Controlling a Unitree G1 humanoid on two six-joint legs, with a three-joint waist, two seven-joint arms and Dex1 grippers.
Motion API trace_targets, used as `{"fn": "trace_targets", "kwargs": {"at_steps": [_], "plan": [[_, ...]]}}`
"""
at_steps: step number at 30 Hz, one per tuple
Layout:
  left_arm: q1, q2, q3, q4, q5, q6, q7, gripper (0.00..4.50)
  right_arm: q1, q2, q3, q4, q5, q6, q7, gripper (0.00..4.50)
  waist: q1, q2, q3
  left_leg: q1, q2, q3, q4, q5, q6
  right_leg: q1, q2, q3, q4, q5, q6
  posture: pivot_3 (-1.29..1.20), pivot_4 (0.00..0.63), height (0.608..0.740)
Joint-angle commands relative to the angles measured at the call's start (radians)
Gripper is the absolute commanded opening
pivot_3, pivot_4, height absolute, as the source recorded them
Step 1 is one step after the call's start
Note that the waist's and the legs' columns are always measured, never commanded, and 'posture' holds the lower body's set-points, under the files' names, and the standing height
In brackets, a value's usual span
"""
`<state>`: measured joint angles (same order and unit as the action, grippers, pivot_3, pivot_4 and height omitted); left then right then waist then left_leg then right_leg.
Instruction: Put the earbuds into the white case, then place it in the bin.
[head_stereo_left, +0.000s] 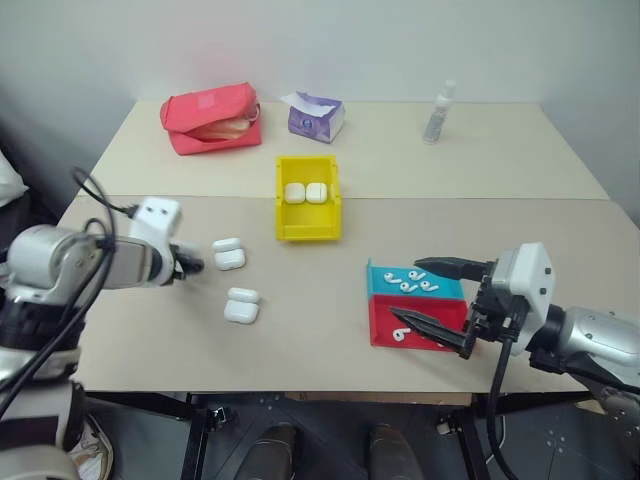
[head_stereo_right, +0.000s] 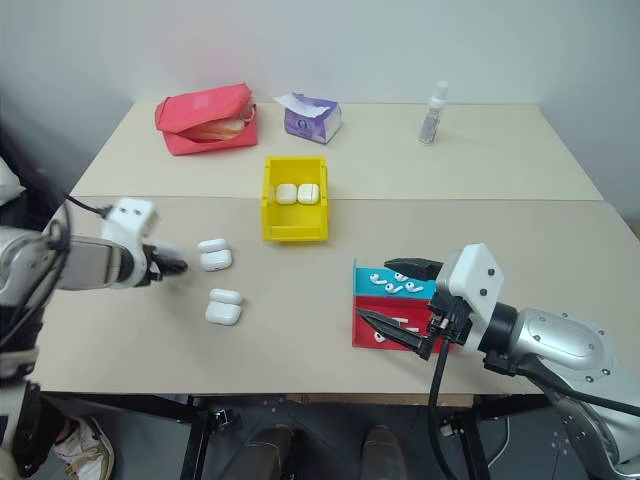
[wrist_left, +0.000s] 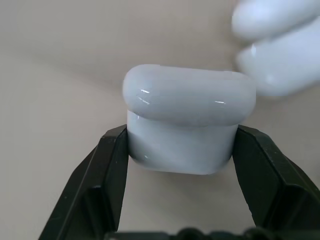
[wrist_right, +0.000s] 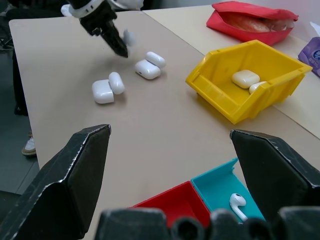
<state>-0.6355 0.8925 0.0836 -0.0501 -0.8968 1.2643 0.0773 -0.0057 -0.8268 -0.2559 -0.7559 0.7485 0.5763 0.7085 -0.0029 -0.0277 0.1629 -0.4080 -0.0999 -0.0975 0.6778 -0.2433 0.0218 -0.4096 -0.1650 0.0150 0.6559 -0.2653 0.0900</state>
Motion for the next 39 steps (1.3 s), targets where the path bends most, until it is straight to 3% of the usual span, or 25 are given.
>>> {"fn": "trace_targets", "kwargs": {"at_steps": [1, 6, 12, 17, 23, 29, 32, 35, 39], "plan": [[0.042, -0.058, 0.155, -0.087, 0.068, -0.218, -0.058, 2.82, -0.008, 0.007, -0.021, -0.014, -0.007, -0.028, -0.001, 4.5, 0.004, 0.0, 0.0, 0.001, 0.0, 0.0, 0.0, 0.0, 0.0, 0.001, 0.0, 0.0, -0.001, 0.0, 0.0, 0.0, 0.15, 0.74], [0.081, -0.168, 0.214, -0.074, 0.075, -0.55, -0.434, 2.82, -0.026, 0.015, -0.012, -0.008, -0.028, -0.037, -0.008, 4.5, 0.018, 0.0, 0.0, 0.003, 0.0, 0.0, 0.0, 0.0, 0.0, 0.005, 0.0, -0.001, -0.008, 0.0, 0.0, 0.0, 0.15, 0.74], [0.007, -0.258, 0.139, -0.024, 0.089, -0.761, -0.82, 2.82, -0.038, 0.03, -0.011, -0.017, -0.064, -0.048, -0.021, 4.5, 0.015, 0.0, 0.0, 0.001, 0.0, 0.0, 0.001, -0.001, 0.001, 0.005, 0.0, -0.002, -0.008, 0.0, 0.0, 0.0, 0.15, 0.74], [-0.058, -0.328, 0.072, -0.001, 0.082, -0.821, -1.045, 2.82, -0.03, 0.039, -0.018, -0.03, -0.09, -0.056, -0.036, 4.5, 0.012, 0.0, 0.0, 0.001, 0.0, 0.001, 0.001, -0.001, 0.002, 0.005, 0.0, -0.002, -0.008, 0.0, 0.0, 0.0, 0.15, 0.74], [-0.076, -0.408, 0.011, -0.015, 0.084, -0.849, -1.18, 2.82, -0.027, 0.012, -0.034, -0.029, -0.132, -0.033, -0.055, 4.5, 0.005, 0.0, 0.0, 0.002, 0.0, 0.001, 0.002, -0.001, 0.002, 0.006, 0.001, -0.002, -0.008, 0.0, 0.0, 0.0, 0.15, 0.74], [-0.069, -0.452, -0.026, -0.034, 0.083, -0.843, -1.237, 2.82, -0.078, -0.165, -0.037, -0.004, -0.132, 0.05, 0.039, 4.5, 0.001, 0.0, 0.0, 0.002, 0.0, 0.001, 0.002, -0.001, 0.002, 0.006, 0.001, -0.002, -0.008, 0.0, 0.0, 0.0, 0.15, 0.74], [-0.079, -0.476, -0.045, -0.022, 0.098, -0.854, -1.263, 2.82, -0.154, -0.266, 0.014, 0.028, -0.123, 0.112, 0.093, 3.95, -0.001, 0.0, 0.0, 0.002, 0.001, 0.001, 0.002, -0.001, 0.002, 0.007, 0.002, -0.003, -0.008, 0.0, 0.0, 0.0, 0.15, 0.74], [-0.083, -0.493, -0.067, -0.02, 0.12, -0.863, -1.279, 2.82, -0.242, -0.347, 0.119, 0.067, -0.152, 0.182, 0.125, 2.91, -0.004, 0.0, 0.0, 0.002, 0.003, 0.001, 0.002, -0.001, 0.003, 0.007, 0.003, -0.003, -0.009, 0.0, 0.0, 0.0, 0.15, 0.74], [-0.068, -0.501, -0.091, -0.034, 0.158, -0.885, -1.287, 2.82, -0.357, -0.412, 0.286, 0.095, -0.217, 0.266, 0.167, 2.91, -0.01, 0.0, 0.0, 0.001, 0.003, 0.001, 0.003, -0.001, 0.003, 0.007, 0.003, -0.003, -0.009, 0.0, 0.0, 0.0, 0.15, 0.74]]}}
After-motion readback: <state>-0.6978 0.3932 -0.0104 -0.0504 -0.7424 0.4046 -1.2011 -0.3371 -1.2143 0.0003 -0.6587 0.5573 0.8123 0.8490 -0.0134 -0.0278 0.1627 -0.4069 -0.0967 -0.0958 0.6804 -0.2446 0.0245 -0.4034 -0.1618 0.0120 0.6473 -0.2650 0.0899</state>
